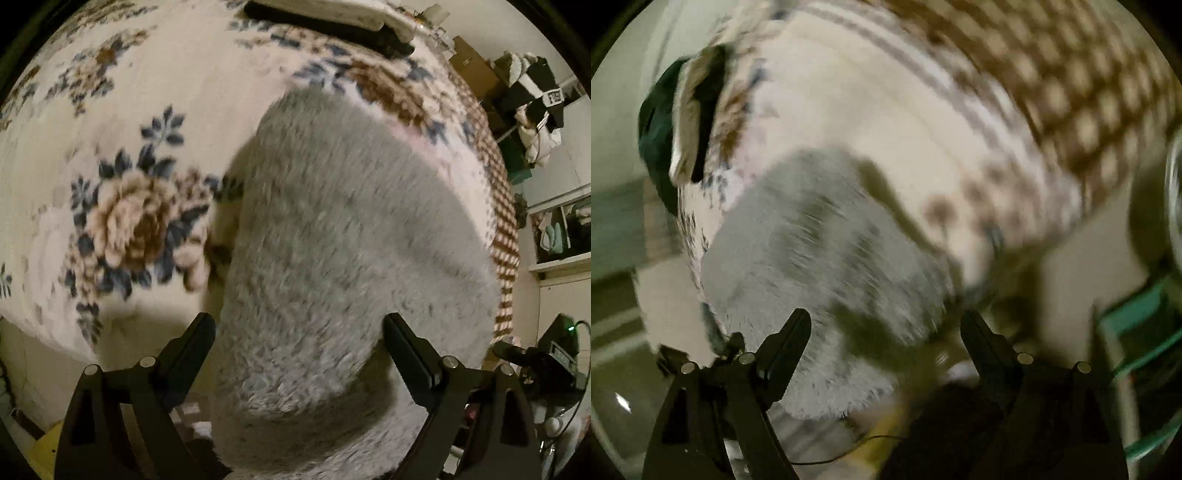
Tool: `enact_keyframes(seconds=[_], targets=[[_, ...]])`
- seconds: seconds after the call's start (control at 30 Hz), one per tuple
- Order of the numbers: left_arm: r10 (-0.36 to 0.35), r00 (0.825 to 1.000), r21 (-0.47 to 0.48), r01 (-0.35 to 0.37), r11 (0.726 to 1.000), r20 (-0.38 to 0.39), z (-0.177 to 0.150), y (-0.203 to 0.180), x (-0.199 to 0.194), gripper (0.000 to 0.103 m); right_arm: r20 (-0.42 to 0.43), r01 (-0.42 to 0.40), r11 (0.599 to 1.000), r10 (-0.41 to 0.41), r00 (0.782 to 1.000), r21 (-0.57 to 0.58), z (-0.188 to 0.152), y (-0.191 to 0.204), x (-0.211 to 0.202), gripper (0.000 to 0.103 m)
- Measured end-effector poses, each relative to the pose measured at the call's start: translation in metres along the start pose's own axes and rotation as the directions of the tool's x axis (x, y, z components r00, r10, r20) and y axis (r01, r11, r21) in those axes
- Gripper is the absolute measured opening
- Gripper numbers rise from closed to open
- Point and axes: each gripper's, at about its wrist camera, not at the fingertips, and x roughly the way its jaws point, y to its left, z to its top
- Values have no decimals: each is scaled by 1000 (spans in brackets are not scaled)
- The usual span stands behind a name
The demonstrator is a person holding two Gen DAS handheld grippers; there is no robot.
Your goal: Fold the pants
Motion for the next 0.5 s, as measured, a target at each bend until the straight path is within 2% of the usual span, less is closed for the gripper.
enact_keyframes(seconds=[0.03, 0.07, 0.1, 0.13, 0.17, 0.2, 0.27, 0.3, 0.37, 0.4, 0.43, 0.5], targets=[[1, 1000, -4, -1, 1000, -3, -1, 1, 3, 92, -26, -66, 997, 67, 997, 27, -1, -5, 14, 85], [3, 1000, -3, -3, 1000, -2, -2, 2, 6, 93, -38, -87, 996, 88, 995, 22, -1, -5, 22, 85], [10, 1000, 2, -10, 1000, 0, -2, 3, 8, 93, -41, -89, 996, 89, 995, 3, -2, -3, 30, 80], [16, 1000, 6, -16, 1000, 2, -1, 3, 9, 94, -39, -91, 996, 90, 995, -19, -4, 1, 34, 56], [22, 1000, 10, -22, 1000, 4, 0, 4, 11, 94, -23, -75, 996, 74, 997, -53, -5, 6, 37, 39], [20, 1000, 17, -20, 1000, 8, 1, 6, 13, 95, -1, -42, 996, 42, 999, -74, -6, 11, 39, 29], [-1, 1000, 15, 1, 1000, 1, 3, 10, 17, 100, 63, 28, 995, -22, 998, -97, -6, 12, 33, 30], [-29, 1000, -1, 28, 1000, -5, 3, 13, 19, 100, 75, 22, 994, -13, 997, -109, -5, 12, 31, 30], [-84, 996, -21, 84, 996, 6, 3, 17, 18, 100, 56, -41, 988, 50, 997, -150, -7, 14, 31, 41], [-117, 993, -21, 117, 993, 19, 4, 17, 17, 100, 40, -65, 981, 73, 996, -184, -9, 16, 30, 72], [-148, 989, -20, 149, 989, 28, 4, 18, 16, 100, 36, -72, 972, 82, 996, -224, -11, 19, 28, 99], [-204, 979, -28, 204, 978, 30, 5, 21, 22, 100, 20, -109, 954, 120, 993, -279, -12, 24, 35, 102]])
